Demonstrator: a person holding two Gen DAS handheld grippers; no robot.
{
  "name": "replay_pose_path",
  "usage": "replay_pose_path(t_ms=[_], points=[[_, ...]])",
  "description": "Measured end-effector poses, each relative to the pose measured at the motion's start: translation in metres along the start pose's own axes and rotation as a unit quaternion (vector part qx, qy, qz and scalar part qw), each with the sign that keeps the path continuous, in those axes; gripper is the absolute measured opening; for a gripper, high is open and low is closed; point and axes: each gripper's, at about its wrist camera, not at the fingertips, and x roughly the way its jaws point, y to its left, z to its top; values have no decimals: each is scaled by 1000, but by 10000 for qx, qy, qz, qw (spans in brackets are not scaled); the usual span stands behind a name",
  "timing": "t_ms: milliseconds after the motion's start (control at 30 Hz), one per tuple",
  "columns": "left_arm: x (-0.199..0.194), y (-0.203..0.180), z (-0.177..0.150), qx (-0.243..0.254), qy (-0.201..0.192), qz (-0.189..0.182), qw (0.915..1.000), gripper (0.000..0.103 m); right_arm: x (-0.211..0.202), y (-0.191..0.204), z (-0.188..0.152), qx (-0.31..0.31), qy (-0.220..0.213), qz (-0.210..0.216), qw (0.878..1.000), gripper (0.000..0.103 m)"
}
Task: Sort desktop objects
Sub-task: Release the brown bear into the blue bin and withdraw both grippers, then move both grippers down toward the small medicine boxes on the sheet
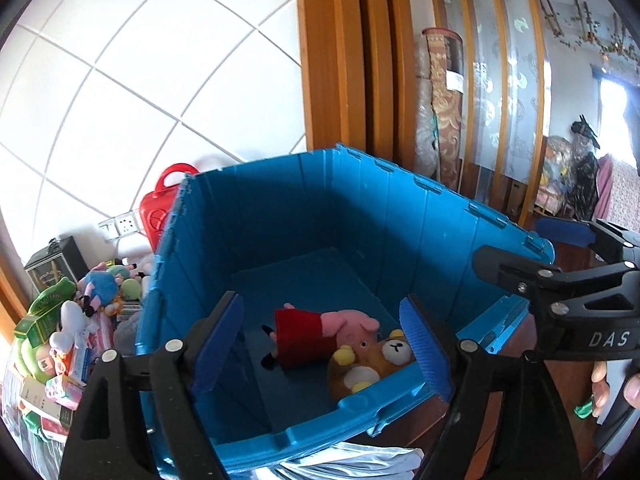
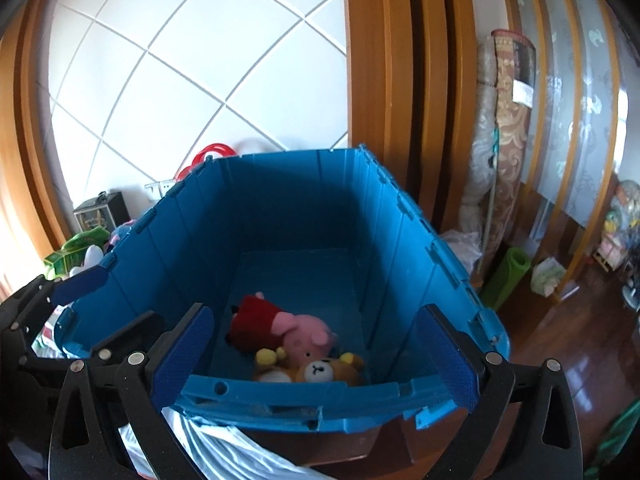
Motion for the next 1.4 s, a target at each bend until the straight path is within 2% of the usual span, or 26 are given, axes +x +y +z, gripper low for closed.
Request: replay_pose_path(t_ms=[167, 367, 600, 833, 967, 1100, 1233, 1400], points=[[-18, 14, -3, -132, -251, 117, 9995, 82, -15, 11, -2, -31, -295, -74, 9995, 103], [-39, 32, -4, -233, -530, 218, 9981, 82, -20, 31, -2, -138, -434, -18, 9990, 103], [-55, 59, -9, -372, -589, 493, 9963, 82, -19, 60, 1, -255, -493, 191, 9983, 103], [-69, 102, -27, -688, -519, 1012, 9911, 82, -13, 101, 3, -505, -546, 521, 9959, 103], [-80, 139, -43, -960, -422, 1378, 9849, 82, -9, 132, 5, -627, -577, 847, 9928, 103], [-91, 188, -62, -1293, -282, 1774, 9752, 82, -4, 173, 8, -846, -600, 1192, 9874, 103], [-105, 234, -88, -1392, -167, 2112, 9673, 82, 1, 209, 5, -937, -583, 1485, 9827, 103], [-122, 308, -124, -1761, 62, 2541, 9510, 82, 8, 260, 2, -1031, -566, 1802, 9766, 103]])
